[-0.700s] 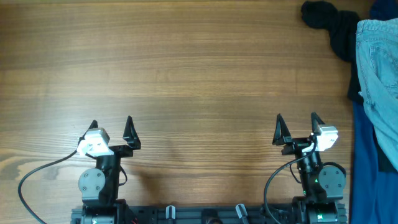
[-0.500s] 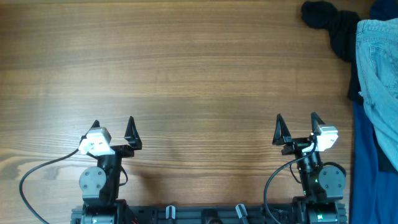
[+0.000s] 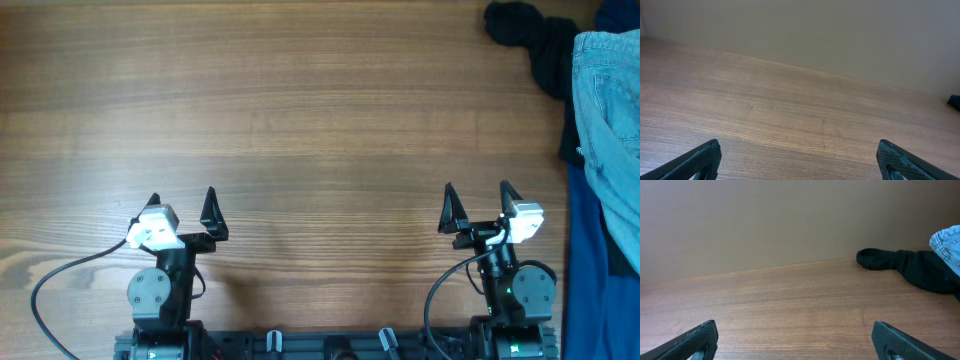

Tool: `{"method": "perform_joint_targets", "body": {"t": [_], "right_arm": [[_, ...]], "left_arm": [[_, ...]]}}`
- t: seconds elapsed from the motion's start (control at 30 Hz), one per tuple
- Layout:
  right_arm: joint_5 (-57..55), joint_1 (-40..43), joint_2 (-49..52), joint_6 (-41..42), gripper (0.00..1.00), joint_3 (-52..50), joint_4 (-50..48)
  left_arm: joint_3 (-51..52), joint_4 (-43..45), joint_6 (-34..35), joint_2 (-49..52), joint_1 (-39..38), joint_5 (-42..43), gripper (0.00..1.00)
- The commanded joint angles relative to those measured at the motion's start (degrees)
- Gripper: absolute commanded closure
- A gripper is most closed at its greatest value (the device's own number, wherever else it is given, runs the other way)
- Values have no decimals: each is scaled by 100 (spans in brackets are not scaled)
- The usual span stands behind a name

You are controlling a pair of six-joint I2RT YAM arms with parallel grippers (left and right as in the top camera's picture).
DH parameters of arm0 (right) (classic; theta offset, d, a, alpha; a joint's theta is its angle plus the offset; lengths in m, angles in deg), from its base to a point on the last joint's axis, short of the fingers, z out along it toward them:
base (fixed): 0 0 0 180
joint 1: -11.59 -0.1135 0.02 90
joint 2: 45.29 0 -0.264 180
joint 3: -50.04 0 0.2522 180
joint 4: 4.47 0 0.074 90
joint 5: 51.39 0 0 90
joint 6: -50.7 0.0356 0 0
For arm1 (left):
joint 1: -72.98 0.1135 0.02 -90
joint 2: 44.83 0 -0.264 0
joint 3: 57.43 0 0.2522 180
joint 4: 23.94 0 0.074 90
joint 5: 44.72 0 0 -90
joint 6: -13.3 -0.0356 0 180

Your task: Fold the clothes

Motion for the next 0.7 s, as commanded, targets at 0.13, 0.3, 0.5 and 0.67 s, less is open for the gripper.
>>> {"method": "perform_joint_targets", "body": {"t": [0.13, 0.3, 0.5, 0.67], "right_arm": [[-59, 33, 24, 39, 1, -4, -13], [-59, 33, 24, 37, 0, -4, -13], [-57, 33, 24, 44, 0, -4, -20], [264, 28, 31, 3259, 0, -4, -42]], "left_arm": [[26, -2, -111, 22, -28, -11, 0], [26, -2, -111, 22, -28, -11, 0], [26, -2, -114, 22, -28, -11, 0], [26, -2, -111, 22, -28, -11, 0]]}}
